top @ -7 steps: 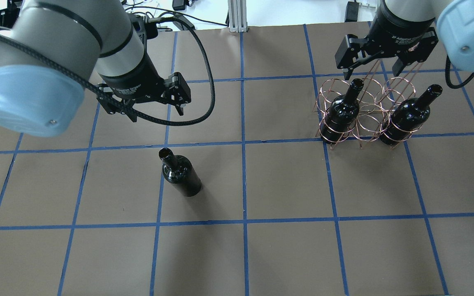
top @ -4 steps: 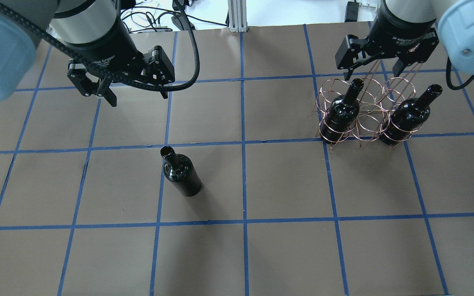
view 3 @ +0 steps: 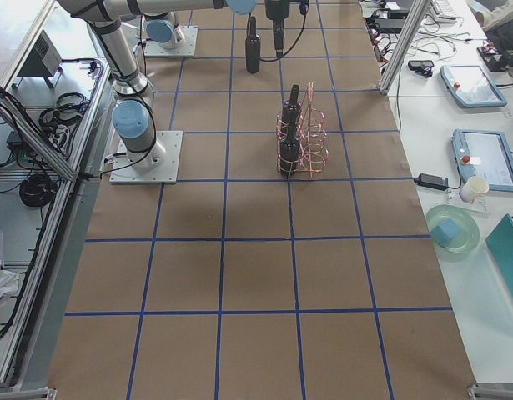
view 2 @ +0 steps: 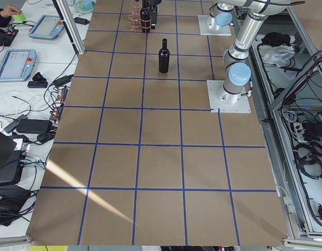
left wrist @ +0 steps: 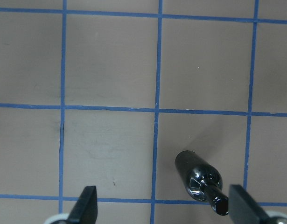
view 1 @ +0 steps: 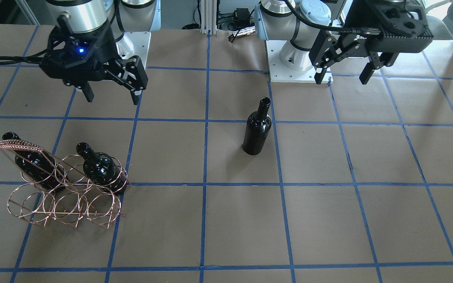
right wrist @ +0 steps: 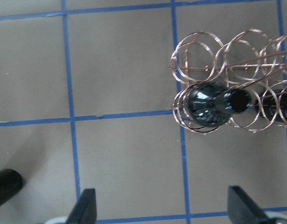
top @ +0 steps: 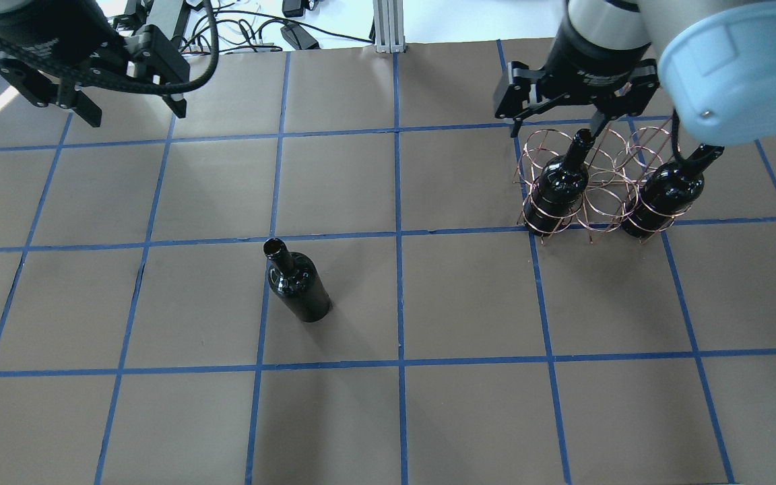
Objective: Place wine into wine basket
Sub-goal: 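Retract the left arm while the right arm reaches toward the bottle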
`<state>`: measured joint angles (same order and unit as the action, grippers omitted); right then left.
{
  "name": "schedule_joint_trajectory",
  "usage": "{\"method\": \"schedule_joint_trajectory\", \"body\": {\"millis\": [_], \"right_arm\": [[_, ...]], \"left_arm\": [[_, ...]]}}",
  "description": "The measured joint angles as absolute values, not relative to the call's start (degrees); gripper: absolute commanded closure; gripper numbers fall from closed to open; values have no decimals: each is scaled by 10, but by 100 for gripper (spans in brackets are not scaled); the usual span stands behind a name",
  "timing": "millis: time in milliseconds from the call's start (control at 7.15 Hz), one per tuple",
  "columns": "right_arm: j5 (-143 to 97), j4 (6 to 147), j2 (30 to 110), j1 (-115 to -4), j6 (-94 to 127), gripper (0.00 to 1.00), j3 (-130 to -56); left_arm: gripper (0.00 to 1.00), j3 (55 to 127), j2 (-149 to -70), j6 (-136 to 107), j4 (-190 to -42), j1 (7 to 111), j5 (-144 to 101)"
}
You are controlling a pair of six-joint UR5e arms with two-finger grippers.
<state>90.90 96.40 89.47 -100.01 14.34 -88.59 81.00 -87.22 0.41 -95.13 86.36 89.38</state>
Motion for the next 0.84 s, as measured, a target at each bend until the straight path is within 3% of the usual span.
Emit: {"method": "schedule_joint_trajectory", "body": {"millis": [839], "right_arm": [[942,983,785,-1274,523,6,-818]], "left_arm": [[0,810,-863,24,-966,808,889]]}}
